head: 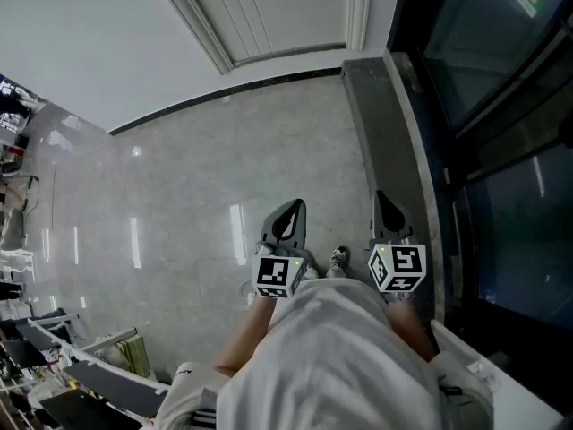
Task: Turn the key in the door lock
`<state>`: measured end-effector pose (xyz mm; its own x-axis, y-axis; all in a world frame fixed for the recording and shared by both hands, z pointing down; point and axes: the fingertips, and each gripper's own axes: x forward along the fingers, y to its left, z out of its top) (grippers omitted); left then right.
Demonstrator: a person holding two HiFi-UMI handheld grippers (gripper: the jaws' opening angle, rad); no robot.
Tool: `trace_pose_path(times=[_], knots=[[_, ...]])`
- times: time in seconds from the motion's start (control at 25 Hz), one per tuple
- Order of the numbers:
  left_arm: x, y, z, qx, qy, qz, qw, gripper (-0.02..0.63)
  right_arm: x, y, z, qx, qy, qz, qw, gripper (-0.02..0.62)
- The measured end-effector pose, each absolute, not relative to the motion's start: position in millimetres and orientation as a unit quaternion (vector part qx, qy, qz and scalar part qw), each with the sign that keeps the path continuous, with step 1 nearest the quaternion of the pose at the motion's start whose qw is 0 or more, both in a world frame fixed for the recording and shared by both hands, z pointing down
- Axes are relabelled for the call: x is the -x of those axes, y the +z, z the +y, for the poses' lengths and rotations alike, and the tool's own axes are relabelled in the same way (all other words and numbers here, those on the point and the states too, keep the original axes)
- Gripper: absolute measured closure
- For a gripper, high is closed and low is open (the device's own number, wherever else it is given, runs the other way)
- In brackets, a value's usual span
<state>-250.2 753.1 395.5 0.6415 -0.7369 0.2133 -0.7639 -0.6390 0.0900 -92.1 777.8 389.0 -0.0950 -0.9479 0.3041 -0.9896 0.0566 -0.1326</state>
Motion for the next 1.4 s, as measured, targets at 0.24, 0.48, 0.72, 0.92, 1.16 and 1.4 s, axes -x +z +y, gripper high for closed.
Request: trace_pose_path(times=[0.24,0.48,0.72,0.92,1.16,1.4], knots=[[251,398,746,-0.902,0.077,-0.417,0.084,0.598,90,393,772,-0.67,0.153,-0.723,0.069,0.603],[256,398,744,-0.899,0.076,-0.423,0.087,0.598,93,393,770,-0.668,0.154,-0.724,0.073,0.603],[253,397,742,-0.899,0.076,-0.424,0.082,0.598,91,393,770,-0.669,0.15,-0.725,0.071,0.603],[240,389,740,-0.902,0.073,-0.419,0.072,0.598,74,387,769,-0.679,0.151,-0.717,0.052,0.603],[222,390,748,-0.903,0.082,-0.417,0.066,0.598,52,388,775,-0.682,0.161,-0.712,0.042,0.603],[197,398,752,-0.902,0.075,-0.419,0.069,0.598,32,396,777,-0.679,0.154,-0.716,0.051,0.603]])
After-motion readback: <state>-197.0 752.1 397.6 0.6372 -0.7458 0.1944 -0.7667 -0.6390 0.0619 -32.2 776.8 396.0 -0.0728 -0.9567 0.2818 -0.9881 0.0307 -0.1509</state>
